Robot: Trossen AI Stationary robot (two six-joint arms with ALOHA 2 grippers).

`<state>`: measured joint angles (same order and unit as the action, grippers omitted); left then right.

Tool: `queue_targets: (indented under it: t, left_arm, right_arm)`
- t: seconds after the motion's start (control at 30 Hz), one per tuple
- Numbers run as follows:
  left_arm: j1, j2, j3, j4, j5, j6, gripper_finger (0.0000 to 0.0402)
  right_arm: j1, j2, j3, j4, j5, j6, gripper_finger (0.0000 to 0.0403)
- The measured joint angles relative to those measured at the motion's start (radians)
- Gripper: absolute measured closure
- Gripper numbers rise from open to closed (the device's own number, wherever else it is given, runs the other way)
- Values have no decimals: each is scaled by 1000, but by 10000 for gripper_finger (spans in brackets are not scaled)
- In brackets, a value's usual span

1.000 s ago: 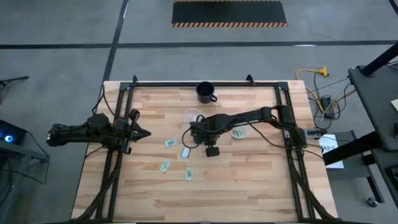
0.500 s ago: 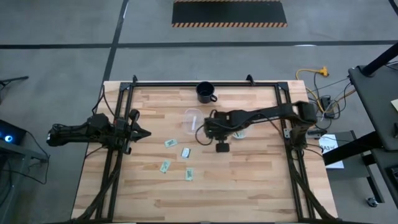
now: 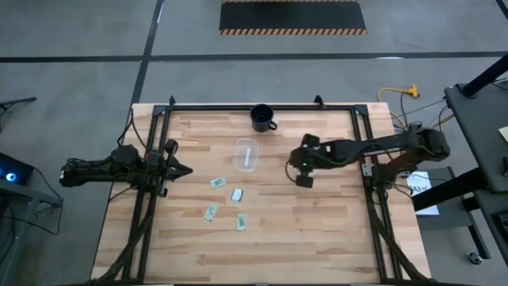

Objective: Pick and place items into bin
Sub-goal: Put the green stevia packet into the right transparent bin

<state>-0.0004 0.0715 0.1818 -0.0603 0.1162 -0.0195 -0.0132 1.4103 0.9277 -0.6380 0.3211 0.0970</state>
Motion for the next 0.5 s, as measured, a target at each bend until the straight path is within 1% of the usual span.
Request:
queue_targets:
  t: [0.2,0.27,0.5]
  left_arm:
    - [0,0,0,0,0,0,401]
    - [0,0,0,0,0,0,401]
    - [0,0,0,0,0,0,401]
  right_arm:
    - [0,-121,-143,102,22,138,394]
    - [0,-151,-176,103,23,183,394]
    - [-1,-223,-196,83,11,236,394]
